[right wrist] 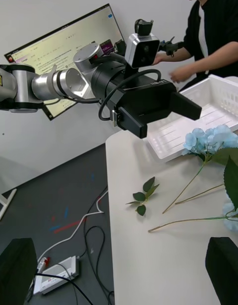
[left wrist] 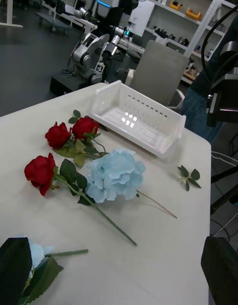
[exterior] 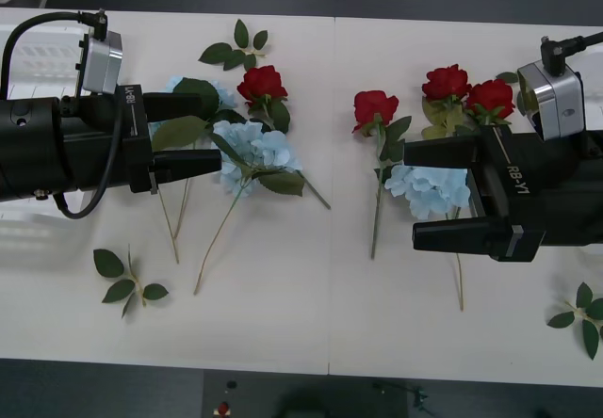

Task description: Put the red flowers into the right box and the blue flowers into the left box

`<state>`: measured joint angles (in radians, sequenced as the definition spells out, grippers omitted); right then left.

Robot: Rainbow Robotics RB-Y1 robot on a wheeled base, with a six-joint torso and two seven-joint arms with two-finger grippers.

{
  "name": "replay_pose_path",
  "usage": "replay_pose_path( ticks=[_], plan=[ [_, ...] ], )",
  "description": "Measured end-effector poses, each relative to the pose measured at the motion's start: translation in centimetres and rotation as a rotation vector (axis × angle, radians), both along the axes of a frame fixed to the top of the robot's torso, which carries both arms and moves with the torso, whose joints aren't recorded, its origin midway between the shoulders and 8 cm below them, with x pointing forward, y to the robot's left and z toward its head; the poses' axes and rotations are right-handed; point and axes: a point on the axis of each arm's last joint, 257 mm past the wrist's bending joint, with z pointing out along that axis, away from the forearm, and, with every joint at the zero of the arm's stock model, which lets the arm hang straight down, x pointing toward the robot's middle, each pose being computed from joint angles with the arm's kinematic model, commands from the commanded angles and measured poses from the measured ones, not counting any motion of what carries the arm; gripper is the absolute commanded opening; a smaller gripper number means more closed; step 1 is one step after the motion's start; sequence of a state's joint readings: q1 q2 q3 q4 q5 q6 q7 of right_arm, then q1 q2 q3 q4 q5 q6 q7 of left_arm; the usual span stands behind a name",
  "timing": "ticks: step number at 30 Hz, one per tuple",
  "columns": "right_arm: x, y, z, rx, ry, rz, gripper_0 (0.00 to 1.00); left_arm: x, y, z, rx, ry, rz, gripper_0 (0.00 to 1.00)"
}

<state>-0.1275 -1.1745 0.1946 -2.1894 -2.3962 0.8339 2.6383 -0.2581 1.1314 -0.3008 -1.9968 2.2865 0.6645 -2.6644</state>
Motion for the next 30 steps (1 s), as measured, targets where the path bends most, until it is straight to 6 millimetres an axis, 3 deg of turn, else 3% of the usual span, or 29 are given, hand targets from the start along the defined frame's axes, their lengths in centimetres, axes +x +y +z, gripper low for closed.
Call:
replay_pose_path(
  ticks=[4, 8, 12, 16, 20, 25, 28, 30],
  plan=[
    [-0.3, 0.3, -1.4, 0.040, 0.071, -0.007, 1.00, 0.0, 0.0, 0.0, 0.000, 0.000, 0.000, 1.00],
    [-0.4, 0.6, -0.4, 0.098, 0.103, -0.008, 1.00, 0.0, 0.0, 0.0, 0.000, 0.000, 0.000, 1.00],
    [1.9, -0.3, 1.4, 0.104, 0.063, -0.085, 1.00, 0.0, 0.0, 0.0, 0.000, 0.000, 0.000, 1.00],
    [4.4, -1.5, 3.0, 0.060, 0.166, -0.179, 1.00, 0.0, 0.0, 0.0, 0.000, 0.000, 0.000, 1.00],
    [6.5, -3.5, 3.4, -0.044, 0.255, -0.293, 1.00, 0.0, 0.0, -0.2, 0.000, 0.005, 0.001, 1.00],
    [9.3, -7.4, 3.7, -0.159, 0.264, -0.447, 1.00, -0.5, 0.0, -4.9, -0.032, 0.131, 0.022, 1.00],
    [11.0, -10.0, 3.3, -0.174, 0.390, -0.574, 1.00, 0.0, -0.3, -5.8, -0.048, 0.137, 0.038, 1.00],
    [11.6, -12.0, 2.0, -0.217, 0.479, -0.650, 1.00, 1.0, 0.0, -6.0, -0.037, 0.118, 0.056, 1.00]
  ],
)
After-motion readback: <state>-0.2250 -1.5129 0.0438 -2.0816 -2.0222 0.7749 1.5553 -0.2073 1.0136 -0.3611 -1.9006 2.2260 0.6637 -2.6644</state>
